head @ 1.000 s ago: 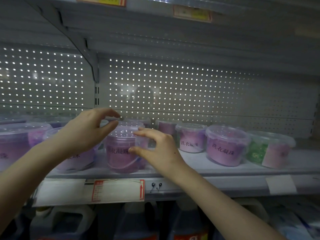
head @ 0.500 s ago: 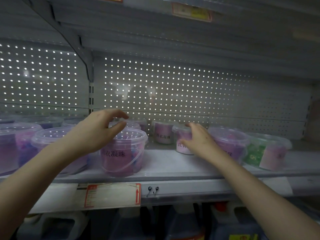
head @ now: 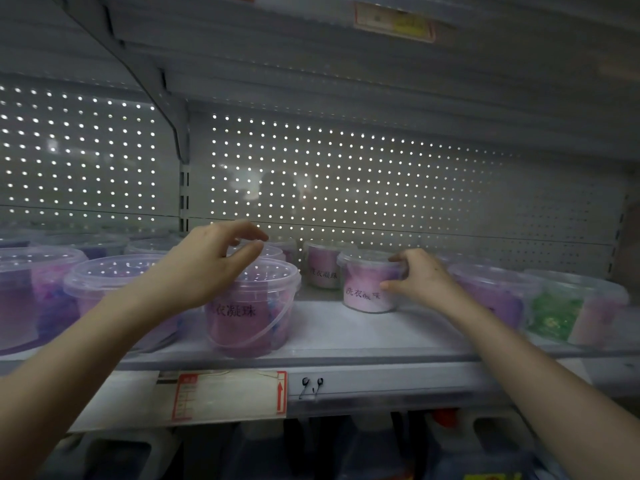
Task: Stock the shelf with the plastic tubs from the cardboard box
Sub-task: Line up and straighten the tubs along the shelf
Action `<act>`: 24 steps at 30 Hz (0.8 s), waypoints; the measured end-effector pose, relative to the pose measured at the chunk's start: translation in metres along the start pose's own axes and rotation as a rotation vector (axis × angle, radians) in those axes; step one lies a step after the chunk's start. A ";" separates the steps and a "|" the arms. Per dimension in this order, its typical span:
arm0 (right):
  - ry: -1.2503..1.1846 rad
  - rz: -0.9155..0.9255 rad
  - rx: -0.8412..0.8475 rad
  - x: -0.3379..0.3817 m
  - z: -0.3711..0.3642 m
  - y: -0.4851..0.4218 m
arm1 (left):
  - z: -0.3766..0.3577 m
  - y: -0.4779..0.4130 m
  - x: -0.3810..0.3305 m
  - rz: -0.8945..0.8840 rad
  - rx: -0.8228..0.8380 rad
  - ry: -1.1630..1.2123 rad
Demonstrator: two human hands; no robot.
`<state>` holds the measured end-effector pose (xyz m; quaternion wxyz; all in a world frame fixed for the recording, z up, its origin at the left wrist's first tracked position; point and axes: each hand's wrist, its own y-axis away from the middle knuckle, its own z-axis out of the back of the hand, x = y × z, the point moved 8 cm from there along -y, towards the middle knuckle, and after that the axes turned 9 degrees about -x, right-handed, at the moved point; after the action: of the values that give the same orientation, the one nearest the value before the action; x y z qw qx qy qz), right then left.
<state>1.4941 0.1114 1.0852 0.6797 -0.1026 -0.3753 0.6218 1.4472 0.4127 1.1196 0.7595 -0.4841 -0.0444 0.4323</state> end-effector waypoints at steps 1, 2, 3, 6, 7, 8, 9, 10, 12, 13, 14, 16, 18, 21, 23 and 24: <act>-0.006 0.018 -0.002 0.005 -0.002 -0.002 | -0.001 0.000 0.001 0.005 0.004 0.009; -0.018 0.031 0.006 0.010 -0.004 -0.003 | -0.001 0.000 0.001 0.006 0.006 0.017; -0.034 0.046 0.015 0.015 -0.007 -0.003 | -0.001 0.000 0.001 0.003 0.007 0.022; -0.105 0.081 0.062 0.028 -0.019 -0.003 | 0.000 0.001 0.003 -0.002 0.000 0.031; -0.136 0.090 0.077 0.032 -0.024 -0.004 | 0.000 0.002 0.003 -0.002 -0.003 0.032; -0.157 0.092 0.090 0.036 -0.028 -0.004 | 0.001 0.002 0.002 -0.003 -0.006 0.032; -0.173 0.095 0.100 0.038 -0.032 -0.006 | 0.001 0.003 0.002 -0.005 -0.008 0.031; -0.179 0.098 0.114 0.041 -0.035 -0.008 | 0.001 0.003 0.001 -0.007 -0.008 0.031; -0.202 0.120 0.153 0.046 -0.041 -0.010 | 0.002 0.003 0.000 -0.014 -0.005 0.029; -0.228 0.129 0.178 0.047 -0.045 -0.012 | 0.002 0.003 -0.001 -0.017 -0.002 0.027; -0.256 0.126 0.211 0.049 -0.048 -0.011 | 0.002 0.003 -0.001 -0.020 0.002 0.024; -0.290 0.117 0.265 0.049 -0.056 -0.013 | 0.001 0.004 -0.002 -0.021 0.007 0.020; -0.285 0.106 0.285 0.049 -0.061 -0.013 | 0.001 0.006 -0.003 -0.028 0.013 0.019; -0.271 0.051 0.338 0.041 -0.066 -0.019 | 0.001 0.009 -0.005 -0.036 0.021 0.021; -0.279 -0.059 0.401 0.029 -0.070 -0.025 | 0.003 0.008 -0.006 -0.041 0.016 0.020; -0.305 -0.131 0.450 0.023 -0.072 -0.025 | 0.004 0.008 -0.006 -0.042 0.012 0.017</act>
<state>1.5580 0.1509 1.0590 0.6598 0.1703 -0.3315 0.6525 1.4364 0.4123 1.1178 0.7717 -0.4819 -0.0454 0.4126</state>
